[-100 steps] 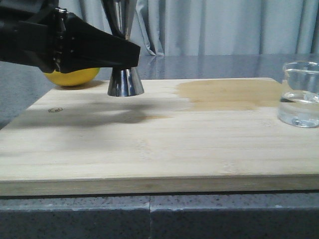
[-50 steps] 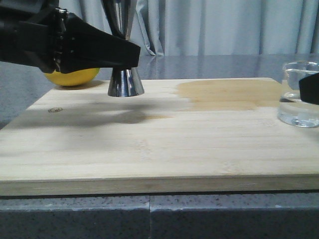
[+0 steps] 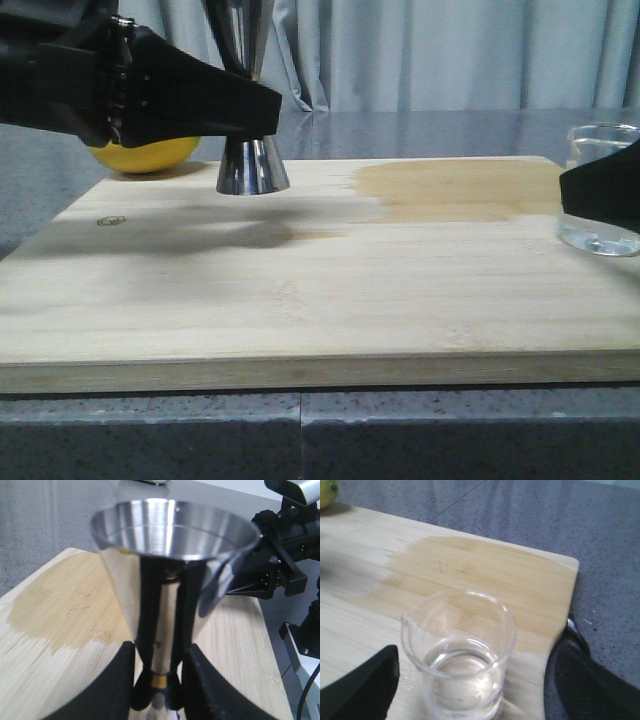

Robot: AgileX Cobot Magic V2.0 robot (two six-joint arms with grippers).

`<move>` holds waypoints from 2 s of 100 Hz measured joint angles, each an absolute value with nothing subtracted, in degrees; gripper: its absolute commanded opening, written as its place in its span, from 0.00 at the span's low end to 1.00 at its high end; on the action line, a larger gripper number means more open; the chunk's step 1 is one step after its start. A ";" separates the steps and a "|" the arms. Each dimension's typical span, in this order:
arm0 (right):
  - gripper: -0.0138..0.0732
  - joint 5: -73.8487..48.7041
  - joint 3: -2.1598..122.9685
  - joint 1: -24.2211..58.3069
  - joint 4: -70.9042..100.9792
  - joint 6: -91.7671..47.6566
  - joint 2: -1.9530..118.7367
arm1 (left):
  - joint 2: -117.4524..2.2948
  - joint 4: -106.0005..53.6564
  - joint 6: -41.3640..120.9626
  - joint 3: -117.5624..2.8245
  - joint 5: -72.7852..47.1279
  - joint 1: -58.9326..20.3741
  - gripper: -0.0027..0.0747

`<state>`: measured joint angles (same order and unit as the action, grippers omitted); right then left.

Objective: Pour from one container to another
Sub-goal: 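Lower the right gripper around the clear glass beaker, then close the right gripper on the beaker and lift it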

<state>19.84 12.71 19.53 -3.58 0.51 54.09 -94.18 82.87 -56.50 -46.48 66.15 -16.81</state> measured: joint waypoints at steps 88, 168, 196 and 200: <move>0.72 35.64 6.46 19.53 -3.58 0.51 58.31 | -94.18 82.87 -56.54 -46.48 66.15 -16.81 0.17; 0.72 55.70 6.35 19.53 -3.58 0.51 73.10 | -94.18 82.87 -56.54 -46.48 66.15 -16.81 0.17; 0.72 56.66 6.35 19.53 -3.58 0.51 73.10 | -94.18 82.87 -56.54 -46.48 66.15 -16.81 0.17; 0.72 56.66 6.35 19.53 -3.58 0.51 73.10 | -94.18 82.87 -56.54 -46.48 66.15 -16.81 0.17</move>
<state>56.66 6.35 19.53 -3.58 0.51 73.10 -94.18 82.87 -56.54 -46.48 66.15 -16.81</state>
